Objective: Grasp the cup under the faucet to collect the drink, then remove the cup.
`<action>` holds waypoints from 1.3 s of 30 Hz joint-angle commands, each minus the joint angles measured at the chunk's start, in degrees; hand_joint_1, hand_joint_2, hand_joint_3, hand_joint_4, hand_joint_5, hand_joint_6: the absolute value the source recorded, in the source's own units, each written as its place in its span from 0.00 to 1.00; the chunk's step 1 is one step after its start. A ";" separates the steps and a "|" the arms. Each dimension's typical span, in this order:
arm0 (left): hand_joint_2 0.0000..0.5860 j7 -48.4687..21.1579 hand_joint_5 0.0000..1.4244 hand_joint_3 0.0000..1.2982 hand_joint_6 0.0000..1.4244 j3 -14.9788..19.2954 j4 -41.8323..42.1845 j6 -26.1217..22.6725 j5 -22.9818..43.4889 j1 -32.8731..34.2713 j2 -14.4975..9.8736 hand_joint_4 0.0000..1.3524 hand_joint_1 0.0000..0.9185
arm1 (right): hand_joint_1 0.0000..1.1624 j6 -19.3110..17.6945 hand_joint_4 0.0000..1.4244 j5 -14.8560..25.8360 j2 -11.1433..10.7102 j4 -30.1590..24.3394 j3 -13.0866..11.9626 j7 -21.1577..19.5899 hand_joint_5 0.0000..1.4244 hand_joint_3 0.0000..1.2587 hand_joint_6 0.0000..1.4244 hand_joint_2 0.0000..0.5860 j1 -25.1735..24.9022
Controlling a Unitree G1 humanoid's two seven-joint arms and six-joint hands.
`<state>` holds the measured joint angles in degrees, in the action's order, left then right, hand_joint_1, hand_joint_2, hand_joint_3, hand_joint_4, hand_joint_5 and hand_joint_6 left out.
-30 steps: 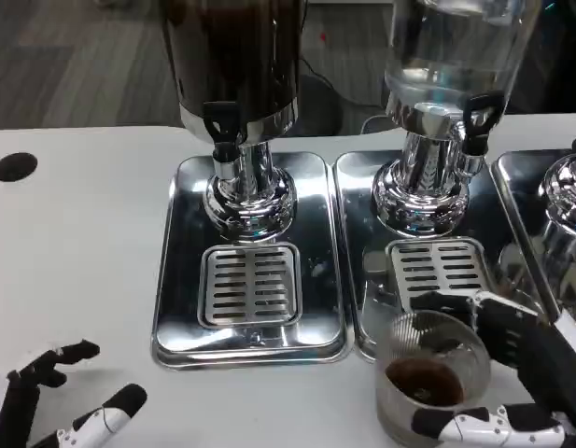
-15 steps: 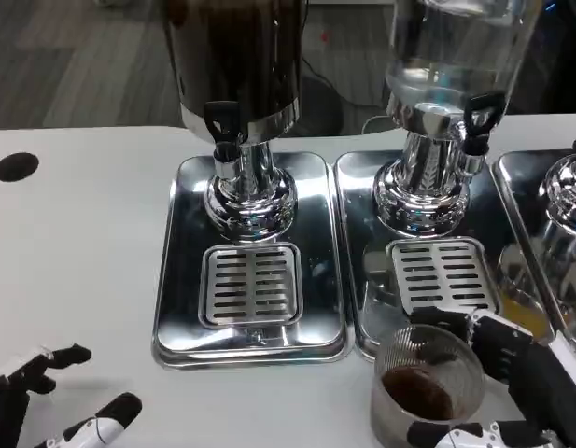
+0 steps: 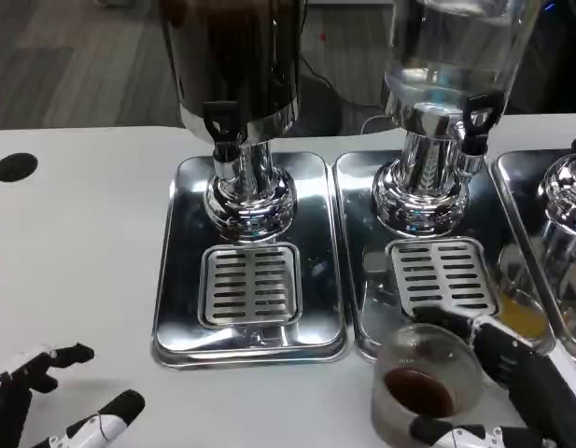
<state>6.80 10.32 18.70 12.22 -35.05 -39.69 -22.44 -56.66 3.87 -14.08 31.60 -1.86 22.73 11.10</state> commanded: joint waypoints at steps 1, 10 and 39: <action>0.15 -0.71 0.29 0.31 0.20 -0.07 -0.01 -0.18 -0.86 0.16 -0.39 0.25 0.01 | 0.66 -2.08 0.13 0.41 -0.64 -1.11 0.22 0.00 0.22 0.14 0.13 0.16 -0.96; 0.15 -0.19 0.29 0.32 0.20 0.32 -1.28 0.36 -0.06 0.56 -0.22 0.25 0.01 | 0.39 0.22 0.06 4.99 -0.86 -5.22 1.48 1.97 0.13 0.15 0.10 0.48 -0.38; 0.10 4.99 0.04 0.07 0.00 -2.70 -6.46 6.05 -8.65 4.75 -1.50 0.00 0.00 | 0.29 30.08 0.00 -46.77 -9.79 -24.90 -1.66 -33.82 0.00 0.09 0.00 0.94 -0.94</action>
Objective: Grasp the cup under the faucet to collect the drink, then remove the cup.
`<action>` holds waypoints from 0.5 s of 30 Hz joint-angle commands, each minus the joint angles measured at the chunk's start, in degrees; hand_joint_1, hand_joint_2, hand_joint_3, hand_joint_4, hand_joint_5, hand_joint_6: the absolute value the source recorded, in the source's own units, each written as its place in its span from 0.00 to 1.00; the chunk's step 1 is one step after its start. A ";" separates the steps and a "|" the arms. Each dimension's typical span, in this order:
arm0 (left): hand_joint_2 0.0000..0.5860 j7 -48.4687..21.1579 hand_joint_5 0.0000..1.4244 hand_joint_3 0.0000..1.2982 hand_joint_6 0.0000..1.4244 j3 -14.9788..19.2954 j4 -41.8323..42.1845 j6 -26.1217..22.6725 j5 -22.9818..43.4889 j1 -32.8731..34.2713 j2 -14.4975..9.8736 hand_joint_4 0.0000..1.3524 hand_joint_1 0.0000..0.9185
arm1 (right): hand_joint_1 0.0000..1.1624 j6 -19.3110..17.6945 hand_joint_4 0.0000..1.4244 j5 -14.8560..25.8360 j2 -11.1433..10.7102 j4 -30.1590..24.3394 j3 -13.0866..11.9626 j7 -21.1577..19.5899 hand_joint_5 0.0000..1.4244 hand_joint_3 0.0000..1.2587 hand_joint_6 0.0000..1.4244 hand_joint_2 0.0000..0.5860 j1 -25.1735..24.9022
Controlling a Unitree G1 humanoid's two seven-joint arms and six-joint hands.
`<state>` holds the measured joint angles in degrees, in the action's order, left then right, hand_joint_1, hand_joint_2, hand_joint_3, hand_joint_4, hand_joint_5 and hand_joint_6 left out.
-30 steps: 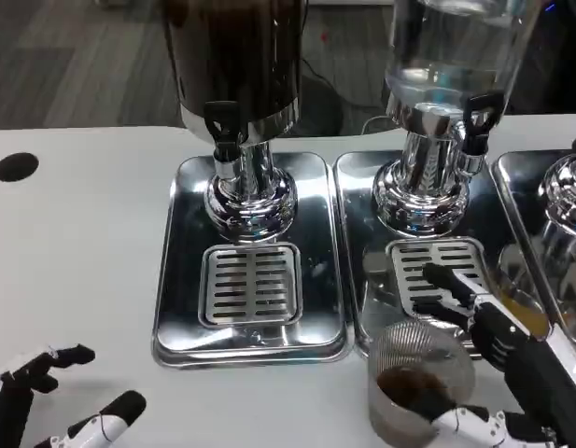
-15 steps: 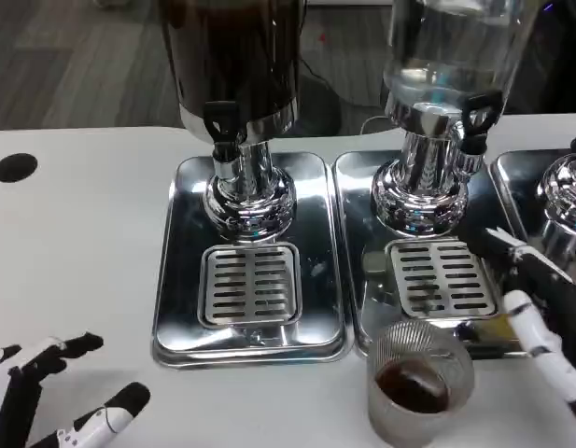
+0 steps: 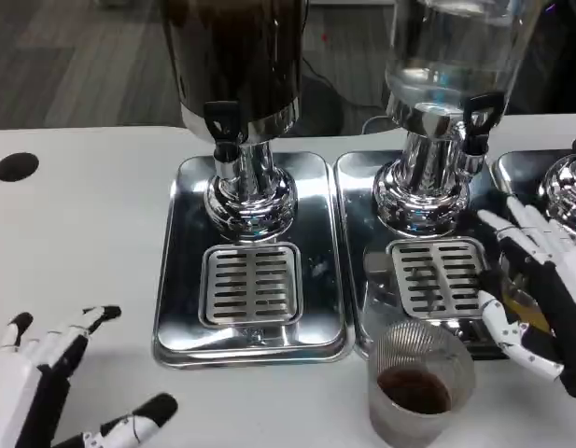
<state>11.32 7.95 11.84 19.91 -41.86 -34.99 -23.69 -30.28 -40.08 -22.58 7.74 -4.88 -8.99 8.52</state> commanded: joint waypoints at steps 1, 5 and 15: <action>0.10 0.44 0.03 0.06 0.00 -0.28 0.36 -2.01 -1.89 0.15 -0.13 0.00 0.00 | 0.28 5.00 0.00 -3.51 -1.53 -1.04 1.69 -2.50 0.00 0.09 0.00 0.93 1.97; 0.10 0.61 0.03 0.05 0.00 -0.32 0.50 -2.75 -1.93 0.07 -0.09 0.00 0.00 | 0.27 7.78 0.00 -4.03 -2.47 -0.67 2.31 -3.60 0.00 0.08 0.00 0.93 2.78; 0.12 1.46 0.02 0.03 0.00 0.02 1.46 -2.90 -1.68 -1.04 -0.04 0.00 0.00 | 0.26 8.86 0.00 -1.72 -6.05 -0.37 2.85 -5.48 0.00 0.08 0.00 0.96 4.04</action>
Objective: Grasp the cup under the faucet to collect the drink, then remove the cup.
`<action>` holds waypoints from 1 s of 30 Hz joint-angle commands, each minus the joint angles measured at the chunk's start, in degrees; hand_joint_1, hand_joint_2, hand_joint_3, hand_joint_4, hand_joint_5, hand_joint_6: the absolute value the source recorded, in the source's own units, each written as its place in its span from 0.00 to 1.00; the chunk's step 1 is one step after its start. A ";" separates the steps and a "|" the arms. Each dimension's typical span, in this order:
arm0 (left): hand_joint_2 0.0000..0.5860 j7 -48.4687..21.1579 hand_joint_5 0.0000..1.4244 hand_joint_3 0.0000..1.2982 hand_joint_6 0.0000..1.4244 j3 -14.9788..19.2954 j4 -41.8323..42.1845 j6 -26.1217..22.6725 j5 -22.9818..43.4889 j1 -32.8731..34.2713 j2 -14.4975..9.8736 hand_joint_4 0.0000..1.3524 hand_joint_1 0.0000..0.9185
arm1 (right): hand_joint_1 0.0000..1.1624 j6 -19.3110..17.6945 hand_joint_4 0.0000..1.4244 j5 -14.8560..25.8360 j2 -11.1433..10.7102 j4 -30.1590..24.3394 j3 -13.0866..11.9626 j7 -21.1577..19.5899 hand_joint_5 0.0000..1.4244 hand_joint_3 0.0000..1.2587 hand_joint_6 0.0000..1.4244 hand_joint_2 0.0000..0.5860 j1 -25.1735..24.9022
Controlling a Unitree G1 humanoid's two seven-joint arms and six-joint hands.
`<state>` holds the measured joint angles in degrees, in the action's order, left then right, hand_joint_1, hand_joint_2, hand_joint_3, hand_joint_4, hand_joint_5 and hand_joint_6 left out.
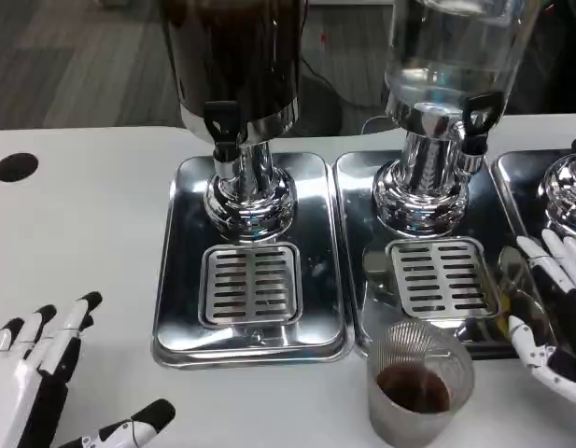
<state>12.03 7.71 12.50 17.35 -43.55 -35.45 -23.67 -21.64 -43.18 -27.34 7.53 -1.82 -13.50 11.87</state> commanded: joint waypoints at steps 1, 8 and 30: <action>0.12 0.84 0.02 0.03 0.00 0.53 0.73 -0.30 0.45 -0.65 -0.03 0.00 0.00 | 0.25 0.33 0.00 2.10 -1.40 -0.45 -0.39 -0.63 0.00 0.08 0.00 0.96 0.77; 0.12 1.37 0.02 0.03 0.00 1.46 0.59 0.30 1.20 -1.18 -0.14 0.00 0.00 | 0.24 0.67 0.00 4.76 -1.49 -0.84 -0.07 -0.37 0.00 0.08 0.00 0.94 1.35; 0.13 -0.04 0.02 0.05 0.00 -0.35 3.72 -2.83 -1.81 0.41 -0.13 0.00 0.00 | 0.28 0.53 0.00 6.44 -1.46 -2.96 0.40 -0.15 0.00 0.09 0.00 0.92 2.98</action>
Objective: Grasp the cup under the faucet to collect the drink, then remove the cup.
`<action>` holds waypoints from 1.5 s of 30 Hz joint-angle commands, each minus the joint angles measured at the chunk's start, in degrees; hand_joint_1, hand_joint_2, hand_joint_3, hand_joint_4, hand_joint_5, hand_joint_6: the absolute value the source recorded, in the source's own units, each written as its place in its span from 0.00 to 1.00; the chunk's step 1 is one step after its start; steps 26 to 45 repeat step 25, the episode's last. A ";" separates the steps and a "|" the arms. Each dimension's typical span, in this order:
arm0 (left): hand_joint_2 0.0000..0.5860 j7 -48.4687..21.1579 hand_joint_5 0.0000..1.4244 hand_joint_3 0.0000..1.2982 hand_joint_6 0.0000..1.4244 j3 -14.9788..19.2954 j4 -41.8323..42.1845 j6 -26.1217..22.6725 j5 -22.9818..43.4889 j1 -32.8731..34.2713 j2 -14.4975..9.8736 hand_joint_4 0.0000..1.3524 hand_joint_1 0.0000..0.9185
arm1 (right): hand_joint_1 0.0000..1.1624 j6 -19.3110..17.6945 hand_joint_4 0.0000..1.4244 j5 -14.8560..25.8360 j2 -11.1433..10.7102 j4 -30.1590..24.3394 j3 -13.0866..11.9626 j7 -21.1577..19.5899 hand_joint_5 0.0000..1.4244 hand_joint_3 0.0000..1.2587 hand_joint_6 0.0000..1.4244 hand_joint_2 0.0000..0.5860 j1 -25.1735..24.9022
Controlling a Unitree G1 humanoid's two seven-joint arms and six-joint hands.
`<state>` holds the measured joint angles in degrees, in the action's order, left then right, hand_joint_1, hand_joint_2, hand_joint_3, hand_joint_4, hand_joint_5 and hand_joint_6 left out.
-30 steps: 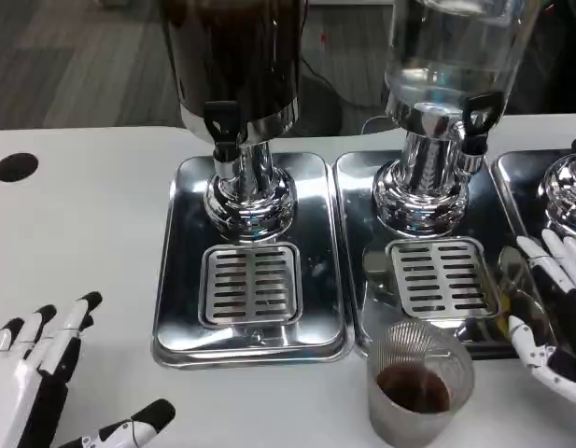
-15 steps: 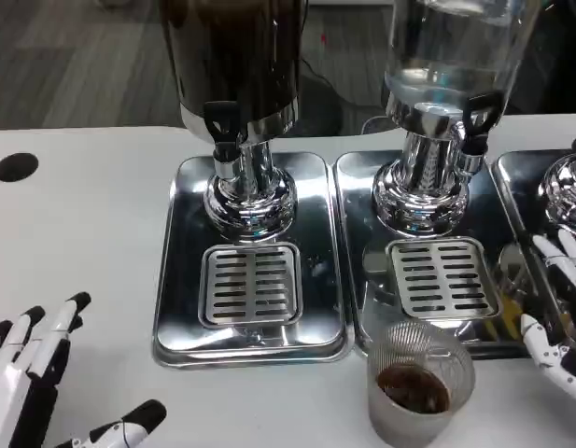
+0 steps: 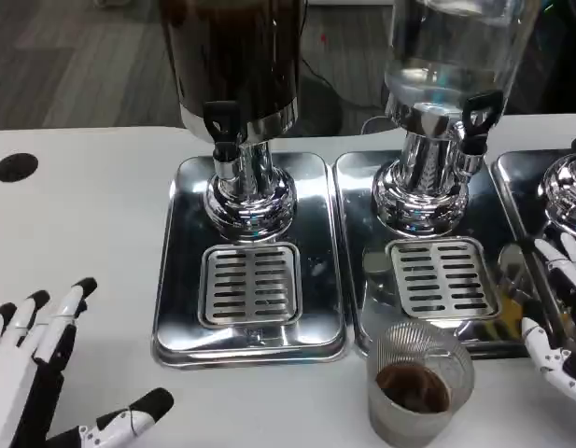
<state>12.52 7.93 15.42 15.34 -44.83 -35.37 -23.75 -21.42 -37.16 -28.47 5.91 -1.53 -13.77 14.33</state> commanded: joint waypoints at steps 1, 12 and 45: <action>0.13 -0.37 0.02 0.05 0.00 -0.90 0.72 -0.80 -0.68 0.48 0.09 0.00 0.00 | 0.28 0.48 0.00 0.39 -0.25 -1.50 0.14 0.19 0.00 0.09 0.00 0.92 0.61; 0.13 -0.16 0.02 0.05 0.00 -2.28 0.94 -1.34 -1.07 1.68 0.13 0.00 0.00 | 0.29 0.96 0.00 0.62 -0.17 -1.52 0.61 0.18 0.00 0.10 0.00 0.92 1.35; 0.13 -0.63 0.02 0.05 0.00 -3.33 1.04 -1.89 -1.07 2.89 0.17 0.00 0.00 | 0.31 1.22 0.00 1.34 -0.32 -1.54 0.50 0.62 0.00 0.10 0.00 0.88 0.30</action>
